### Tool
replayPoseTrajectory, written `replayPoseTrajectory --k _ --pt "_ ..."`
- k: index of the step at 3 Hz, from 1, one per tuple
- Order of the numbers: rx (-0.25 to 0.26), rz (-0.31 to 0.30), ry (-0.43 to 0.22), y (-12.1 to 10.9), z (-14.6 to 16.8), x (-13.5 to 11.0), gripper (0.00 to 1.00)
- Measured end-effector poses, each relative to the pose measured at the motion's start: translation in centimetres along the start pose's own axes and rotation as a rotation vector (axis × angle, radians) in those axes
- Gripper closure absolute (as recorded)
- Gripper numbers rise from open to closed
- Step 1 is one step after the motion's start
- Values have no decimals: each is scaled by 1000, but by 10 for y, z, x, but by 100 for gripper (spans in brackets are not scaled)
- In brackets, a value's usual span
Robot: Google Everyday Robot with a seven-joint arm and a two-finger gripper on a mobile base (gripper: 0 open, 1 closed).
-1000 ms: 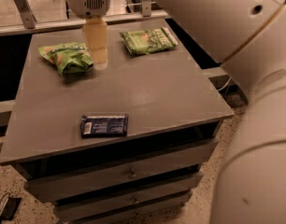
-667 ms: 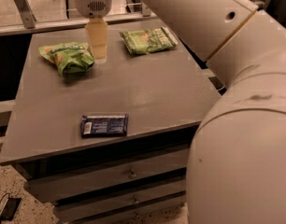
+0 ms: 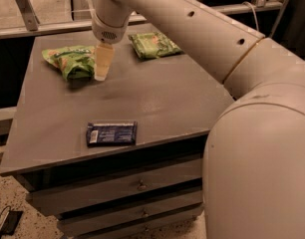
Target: Move green rice chip bag near rxbar blueberry
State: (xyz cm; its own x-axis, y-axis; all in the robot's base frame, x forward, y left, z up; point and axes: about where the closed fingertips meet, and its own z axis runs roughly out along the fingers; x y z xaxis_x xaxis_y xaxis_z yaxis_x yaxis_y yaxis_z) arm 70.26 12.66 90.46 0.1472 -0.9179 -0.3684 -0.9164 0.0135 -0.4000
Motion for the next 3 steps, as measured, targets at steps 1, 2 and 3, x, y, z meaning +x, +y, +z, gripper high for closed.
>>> replayPoseTrajectory --k 1,2,3 --pt "-1 105 -87 -1 43 5 0" --pt "-1 105 -87 -1 43 5 0" --pt "-4 148 -132 5 40 12 0"
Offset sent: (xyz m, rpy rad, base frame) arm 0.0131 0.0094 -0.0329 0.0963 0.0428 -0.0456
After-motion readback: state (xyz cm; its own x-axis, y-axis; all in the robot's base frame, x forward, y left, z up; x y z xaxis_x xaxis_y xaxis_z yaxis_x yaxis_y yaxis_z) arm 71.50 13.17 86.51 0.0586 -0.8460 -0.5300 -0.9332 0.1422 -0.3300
